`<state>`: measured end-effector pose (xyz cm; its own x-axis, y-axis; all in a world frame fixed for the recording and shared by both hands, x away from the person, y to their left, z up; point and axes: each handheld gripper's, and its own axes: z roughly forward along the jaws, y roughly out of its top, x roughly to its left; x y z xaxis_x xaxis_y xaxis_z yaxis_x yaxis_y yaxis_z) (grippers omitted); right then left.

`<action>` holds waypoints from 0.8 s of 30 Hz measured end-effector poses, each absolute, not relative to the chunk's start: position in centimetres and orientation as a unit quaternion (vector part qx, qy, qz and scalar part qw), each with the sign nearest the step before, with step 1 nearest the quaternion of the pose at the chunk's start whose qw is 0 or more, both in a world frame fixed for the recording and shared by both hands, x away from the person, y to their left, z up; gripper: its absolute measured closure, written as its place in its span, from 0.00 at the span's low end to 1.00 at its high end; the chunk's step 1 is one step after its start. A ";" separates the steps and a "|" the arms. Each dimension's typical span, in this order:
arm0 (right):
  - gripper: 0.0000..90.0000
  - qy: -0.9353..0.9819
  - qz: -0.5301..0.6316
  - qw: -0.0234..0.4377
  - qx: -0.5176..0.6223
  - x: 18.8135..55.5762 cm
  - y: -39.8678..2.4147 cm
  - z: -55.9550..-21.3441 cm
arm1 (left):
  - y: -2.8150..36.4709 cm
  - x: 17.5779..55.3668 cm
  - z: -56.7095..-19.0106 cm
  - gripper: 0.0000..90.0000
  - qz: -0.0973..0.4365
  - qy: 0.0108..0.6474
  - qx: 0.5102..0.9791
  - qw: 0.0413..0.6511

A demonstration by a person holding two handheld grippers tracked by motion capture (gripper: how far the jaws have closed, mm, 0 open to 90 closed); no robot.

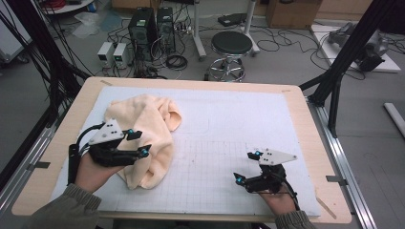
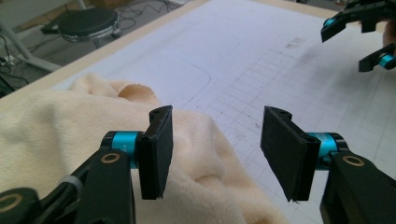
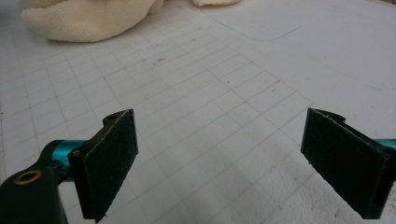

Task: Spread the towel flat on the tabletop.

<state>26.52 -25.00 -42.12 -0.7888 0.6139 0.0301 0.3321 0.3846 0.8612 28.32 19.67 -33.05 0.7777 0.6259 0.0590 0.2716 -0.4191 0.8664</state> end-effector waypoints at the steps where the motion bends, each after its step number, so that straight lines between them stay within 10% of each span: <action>1: 0.11 0.819 0.474 0.151 0.287 26.5 -25.0 -42.1 | 19.3 28.9 -33.5 0.47 0.187 0.277 0.824 0.458; 13: 0.11 0.821 0.474 0.145 0.285 26.6 -25.0 -42.2 | 18.2 34.3 -39.2 0.43 0.146 0.326 0.858 0.370; 24: 0.11 0.822 0.472 0.146 0.282 26.5 -24.9 -42.2 | 18.8 33.3 -40.4 0.75 0.132 0.330 0.861 0.364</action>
<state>26.51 -24.93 -42.20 -0.7977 0.6025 0.0258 0.3261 0.3950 0.8588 33.34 18.76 -40.43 0.7481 0.6634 -0.0128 0.4720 -0.5184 0.7131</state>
